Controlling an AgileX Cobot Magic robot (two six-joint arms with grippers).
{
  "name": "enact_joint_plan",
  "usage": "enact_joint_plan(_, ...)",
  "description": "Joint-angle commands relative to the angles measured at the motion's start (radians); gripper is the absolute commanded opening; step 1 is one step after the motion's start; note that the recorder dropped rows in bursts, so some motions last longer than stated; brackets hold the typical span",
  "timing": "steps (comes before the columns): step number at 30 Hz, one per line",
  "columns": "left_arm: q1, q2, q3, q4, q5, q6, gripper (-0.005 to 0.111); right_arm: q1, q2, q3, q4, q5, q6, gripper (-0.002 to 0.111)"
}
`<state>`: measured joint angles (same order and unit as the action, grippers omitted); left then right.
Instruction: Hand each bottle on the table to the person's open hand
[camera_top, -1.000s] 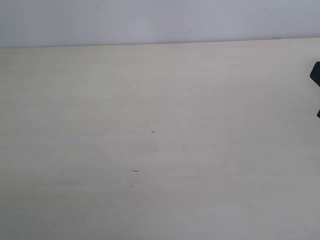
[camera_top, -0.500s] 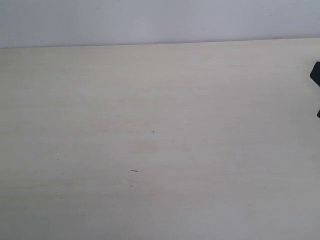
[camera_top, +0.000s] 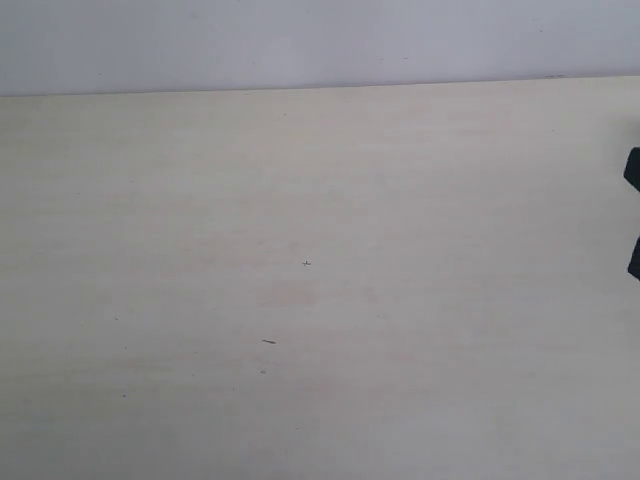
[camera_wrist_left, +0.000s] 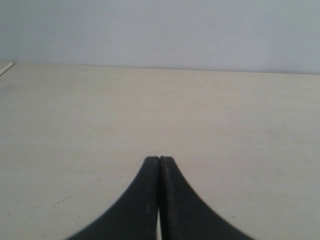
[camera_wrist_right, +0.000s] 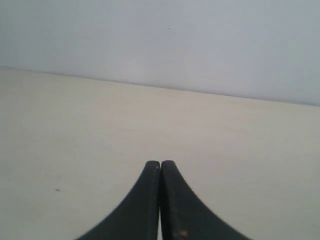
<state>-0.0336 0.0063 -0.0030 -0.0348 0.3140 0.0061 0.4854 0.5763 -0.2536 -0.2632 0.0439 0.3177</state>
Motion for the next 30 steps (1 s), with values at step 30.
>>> enact_joint_plan(30,0.002,-0.006,0.003,-0.001,0.0,-0.006,0.0,-0.241,-0.551,0.246,0.015,0.159,-0.095,0.0)
